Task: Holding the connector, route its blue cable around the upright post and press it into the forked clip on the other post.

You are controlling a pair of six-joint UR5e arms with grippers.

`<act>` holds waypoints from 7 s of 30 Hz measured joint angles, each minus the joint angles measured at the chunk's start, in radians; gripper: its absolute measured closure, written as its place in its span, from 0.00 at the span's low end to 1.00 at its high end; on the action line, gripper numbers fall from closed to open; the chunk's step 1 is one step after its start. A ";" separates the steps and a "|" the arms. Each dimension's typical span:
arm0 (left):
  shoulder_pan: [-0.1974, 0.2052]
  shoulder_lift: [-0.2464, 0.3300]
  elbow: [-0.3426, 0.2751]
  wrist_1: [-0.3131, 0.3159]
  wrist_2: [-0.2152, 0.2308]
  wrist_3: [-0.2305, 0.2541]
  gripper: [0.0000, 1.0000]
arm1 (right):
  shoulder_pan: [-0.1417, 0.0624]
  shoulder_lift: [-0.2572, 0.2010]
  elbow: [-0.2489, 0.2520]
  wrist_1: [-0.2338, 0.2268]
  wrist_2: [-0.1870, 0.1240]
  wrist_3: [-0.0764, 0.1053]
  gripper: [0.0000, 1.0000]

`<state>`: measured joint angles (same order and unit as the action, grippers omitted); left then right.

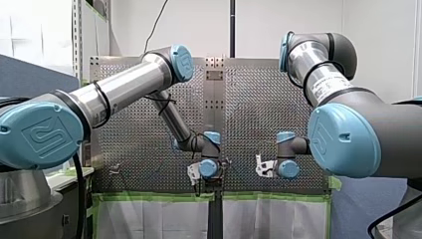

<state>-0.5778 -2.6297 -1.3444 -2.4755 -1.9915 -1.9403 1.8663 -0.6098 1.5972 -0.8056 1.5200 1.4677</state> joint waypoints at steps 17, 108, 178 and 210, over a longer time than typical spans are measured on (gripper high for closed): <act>-0.013 0.001 -0.004 -0.037 -0.065 0.120 0.00 | 0.007 0.000 0.000 0.001 -0.004 -0.001 0.88; -0.078 0.146 -0.185 -0.040 0.096 0.182 0.00 | 0.013 0.002 0.000 0.017 -0.017 0.001 0.88; -0.078 0.633 -0.669 0.174 -0.057 -0.194 0.00 | 0.020 0.003 -0.007 0.040 -0.063 0.036 0.88; -0.067 0.894 -0.823 0.270 -0.080 -0.117 0.00 | 0.022 0.002 -0.007 0.038 -0.066 0.037 0.88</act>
<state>-0.6447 -1.7355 -2.1679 -2.2050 -2.0720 -2.0568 1.8887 -0.6076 1.5901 -0.7675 1.4544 1.5047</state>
